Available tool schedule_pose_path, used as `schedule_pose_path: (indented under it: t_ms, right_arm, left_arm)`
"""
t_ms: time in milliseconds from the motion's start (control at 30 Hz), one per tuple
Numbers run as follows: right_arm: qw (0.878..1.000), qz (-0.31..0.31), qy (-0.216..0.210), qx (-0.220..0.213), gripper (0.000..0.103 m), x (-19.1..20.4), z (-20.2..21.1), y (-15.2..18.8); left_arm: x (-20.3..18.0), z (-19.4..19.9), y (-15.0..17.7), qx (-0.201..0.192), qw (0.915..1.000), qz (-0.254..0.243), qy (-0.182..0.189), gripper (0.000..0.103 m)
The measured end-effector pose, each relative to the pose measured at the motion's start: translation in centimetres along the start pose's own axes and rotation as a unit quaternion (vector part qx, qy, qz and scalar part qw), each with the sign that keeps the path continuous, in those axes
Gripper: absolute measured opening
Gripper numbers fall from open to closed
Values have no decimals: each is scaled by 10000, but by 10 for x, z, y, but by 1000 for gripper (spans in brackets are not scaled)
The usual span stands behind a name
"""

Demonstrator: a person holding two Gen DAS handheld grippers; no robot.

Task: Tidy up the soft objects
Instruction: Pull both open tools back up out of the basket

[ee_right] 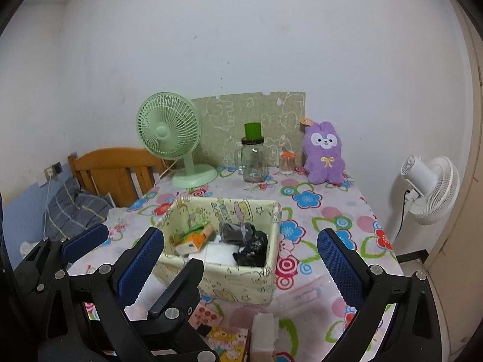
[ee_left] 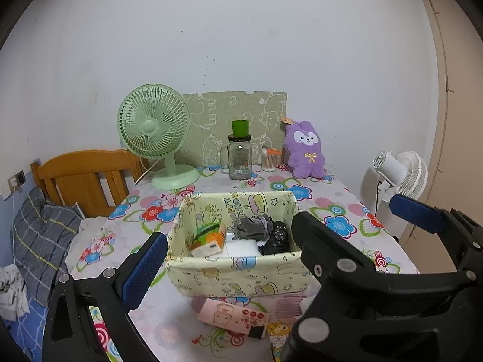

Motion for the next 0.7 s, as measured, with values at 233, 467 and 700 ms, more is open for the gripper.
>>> schedule_pose_path:
  t_ms: [233, 467, 700]
  right_arm:
    - [9998, 44, 167, 33, 103, -7, 6, 15]
    - [9997, -37, 237, 42, 102, -13, 9, 29]
    - [9991, -71, 410, 56, 101, -22, 6, 45]
  left_arm:
    - [-2, 1, 16, 64, 9999, 147, -20, 103]
    - [-4, 1, 30, 145, 9998, 147, -47, 103]
    - [-6, -6, 46, 196, 9997, 90, -147, 103]
Point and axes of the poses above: each gripper's, at about its wrist camera, not at the fingertips, and z roughly against the way its jaws point, x to its left, y to its underside, the point moved 9 cm from there along -z, roughly the way its jaws point, and after that the axes turned 12 degrees about -x, right-handed, at the moved point
